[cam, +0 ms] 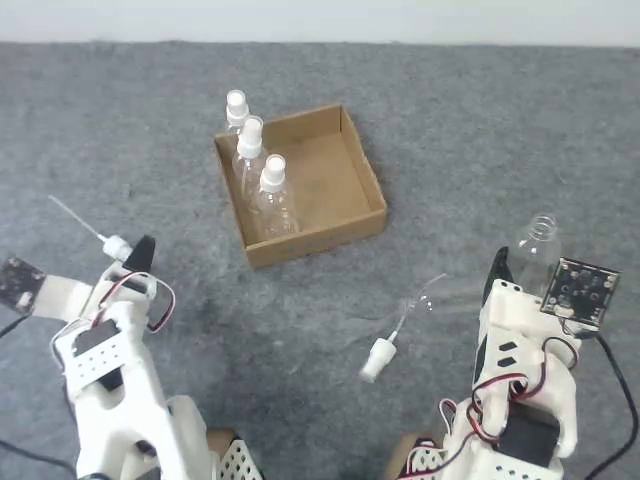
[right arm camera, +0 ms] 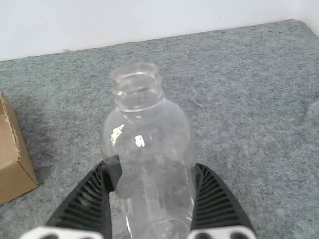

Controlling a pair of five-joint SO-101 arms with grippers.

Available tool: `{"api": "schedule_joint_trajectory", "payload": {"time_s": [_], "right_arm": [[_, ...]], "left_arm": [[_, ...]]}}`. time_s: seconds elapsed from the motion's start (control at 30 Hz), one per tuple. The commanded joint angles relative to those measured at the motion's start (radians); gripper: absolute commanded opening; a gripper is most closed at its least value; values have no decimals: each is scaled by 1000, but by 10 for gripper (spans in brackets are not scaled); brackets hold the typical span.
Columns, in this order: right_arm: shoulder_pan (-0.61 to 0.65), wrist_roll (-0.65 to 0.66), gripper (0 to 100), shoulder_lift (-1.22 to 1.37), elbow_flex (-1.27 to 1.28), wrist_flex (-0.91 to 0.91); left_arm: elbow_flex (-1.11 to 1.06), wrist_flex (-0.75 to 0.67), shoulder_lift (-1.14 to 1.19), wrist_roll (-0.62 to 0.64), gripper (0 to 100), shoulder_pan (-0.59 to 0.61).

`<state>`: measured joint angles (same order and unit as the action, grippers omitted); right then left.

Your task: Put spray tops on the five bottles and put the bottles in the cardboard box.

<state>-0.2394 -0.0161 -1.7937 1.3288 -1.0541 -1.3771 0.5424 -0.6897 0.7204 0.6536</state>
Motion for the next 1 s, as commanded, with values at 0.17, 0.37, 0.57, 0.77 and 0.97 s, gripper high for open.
{"api": "schedule_joint_trajectory", "payload": {"time_s": [0.17, 0.37, 0.57, 0.77, 0.97], "right_arm": [[8, 2, 6, -15, -9, 31], [8, 2, 6, -15, -9, 31], [8, 2, 6, -15, -9, 31], [8, 2, 6, -15, -9, 31], [8, 2, 6, -15, -9, 31]], "left_arm": [[65, 9, -35, 12, 423, -6], [79, 11, -37, -35, 423, -6], [199, 158, -37, -38, 423, 0], [453, 499, -37, -91, 423, 44], [633, 664, -29, -315, 423, 94]]}}
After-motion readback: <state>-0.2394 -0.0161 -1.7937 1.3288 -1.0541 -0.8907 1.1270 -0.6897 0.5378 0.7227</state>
